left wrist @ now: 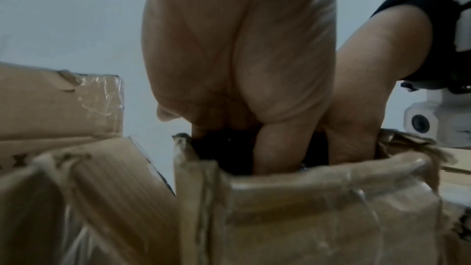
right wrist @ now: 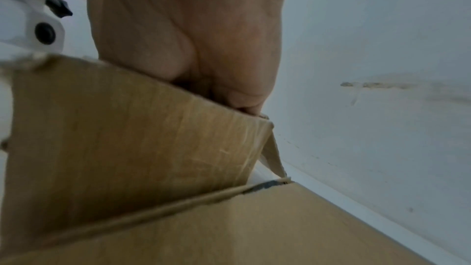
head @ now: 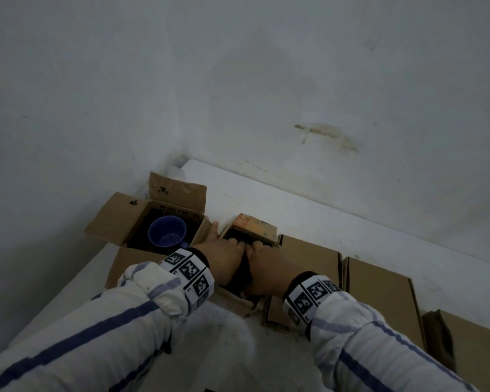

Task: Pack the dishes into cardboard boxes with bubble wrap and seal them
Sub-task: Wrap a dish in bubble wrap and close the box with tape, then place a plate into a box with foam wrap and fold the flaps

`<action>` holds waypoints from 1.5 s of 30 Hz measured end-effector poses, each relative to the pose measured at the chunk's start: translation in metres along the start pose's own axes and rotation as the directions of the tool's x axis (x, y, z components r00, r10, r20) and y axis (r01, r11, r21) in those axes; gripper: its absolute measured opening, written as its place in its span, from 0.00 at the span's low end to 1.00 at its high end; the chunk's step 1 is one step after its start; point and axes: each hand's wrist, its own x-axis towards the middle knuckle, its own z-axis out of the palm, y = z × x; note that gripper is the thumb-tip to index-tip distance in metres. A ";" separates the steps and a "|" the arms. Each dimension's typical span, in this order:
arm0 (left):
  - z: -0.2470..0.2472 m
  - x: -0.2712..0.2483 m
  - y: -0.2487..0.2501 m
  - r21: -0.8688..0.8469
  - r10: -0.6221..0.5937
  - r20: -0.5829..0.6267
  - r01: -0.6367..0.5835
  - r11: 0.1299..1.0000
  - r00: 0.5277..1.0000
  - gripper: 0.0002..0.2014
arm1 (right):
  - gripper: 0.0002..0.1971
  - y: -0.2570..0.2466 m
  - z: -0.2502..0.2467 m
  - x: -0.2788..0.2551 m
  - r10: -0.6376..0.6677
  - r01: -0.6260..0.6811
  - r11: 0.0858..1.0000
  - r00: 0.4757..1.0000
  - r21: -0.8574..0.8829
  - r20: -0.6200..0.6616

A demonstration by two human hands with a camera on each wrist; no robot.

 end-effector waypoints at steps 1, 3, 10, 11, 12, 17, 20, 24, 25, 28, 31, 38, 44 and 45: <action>-0.001 -0.002 0.000 -0.006 -0.005 -0.003 0.005 1.000 1.000 0.33 | 0.41 0.002 -0.001 -0.002 -0.004 0.004 1.000 1.000 -0.013 -0.007; -0.006 -0.006 0.001 -0.012 -0.020 -0.016 0.020 1.000 1.000 0.29 | 0.35 0.009 -0.004 -0.008 0.010 -0.009 0.998 0.999 0.054 -0.034; -0.030 0.012 0.055 -0.139 0.000 -0.357 -0.054 0.989 0.934 0.17 | 0.15 0.051 0.013 -0.054 0.187 -0.048 0.911 0.933 0.409 -0.307; -0.033 0.018 0.070 -0.179 0.017 -0.373 -0.090 0.980 0.928 0.16 | 0.15 0.060 0.018 -0.065 0.218 -0.066 0.897 0.926 0.438 -0.307; -0.035 0.023 0.086 -0.216 0.031 -0.375 -0.120 0.969 0.926 0.15 | 0.14 0.071 0.025 -0.076 0.254 -0.093 0.881 0.920 0.463 -0.297; -0.054 0.051 0.186 -0.293 0.134 -0.372 -0.253 0.922 0.918 0.10 | 0.13 0.138 0.064 -0.147 0.440 -0.262 0.800 0.868 0.539 -0.230; -0.064 0.064 0.252 -0.323 0.204 -0.332 -0.314 0.893 0.921 0.12 | 0.14 0.180 0.088 -0.195 0.537 -0.373 0.751 0.825 0.546 -0.175; -0.075 0.089 0.337 -0.329 0.281 -0.324 -0.385 0.862 0.904 0.13 | 0.14 0.235 0.119 -0.253 0.641 -0.460 0.672 0.754 0.580 -0.145; -0.077 0.094 0.356 -0.342 0.283 -0.324 -0.391 0.854 0.903 0.14 | 0.14 0.247 0.125 -0.266 0.666 -0.475 0.648 0.733 0.596 -0.140; -0.081 0.105 0.410 -0.340 0.309 -0.300 -0.404 0.850 0.902 0.19 | 0.15 0.285 0.146 -0.304 0.757 -0.535 0.558 0.641 0.635 -0.125; -0.081 0.114 0.450 -0.320 0.348 -0.315 -0.444 0.837 0.883 0.21 | 0.13 0.319 0.171 -0.338 0.841 -0.599 0.435 0.537 0.672 -0.066; -0.073 0.128 0.496 -0.223 0.433 -0.350 -0.523 0.823 0.831 0.18 | 0.14 0.342 0.233 -0.366 0.799 -0.753 0.377 0.559 0.539 0.222; -0.065 0.135 0.499 -0.237 0.421 -0.408 -0.540 0.808 0.810 0.16 | 0.15 0.335 0.248 -0.367 0.817 -0.746 0.423 0.560 0.513 0.140; -0.065 0.135 0.498 -0.249 0.417 -0.415 -0.542 0.803 0.808 0.16 | 0.14 0.336 0.246 -0.367 0.820 -0.741 0.412 0.555 0.531 0.139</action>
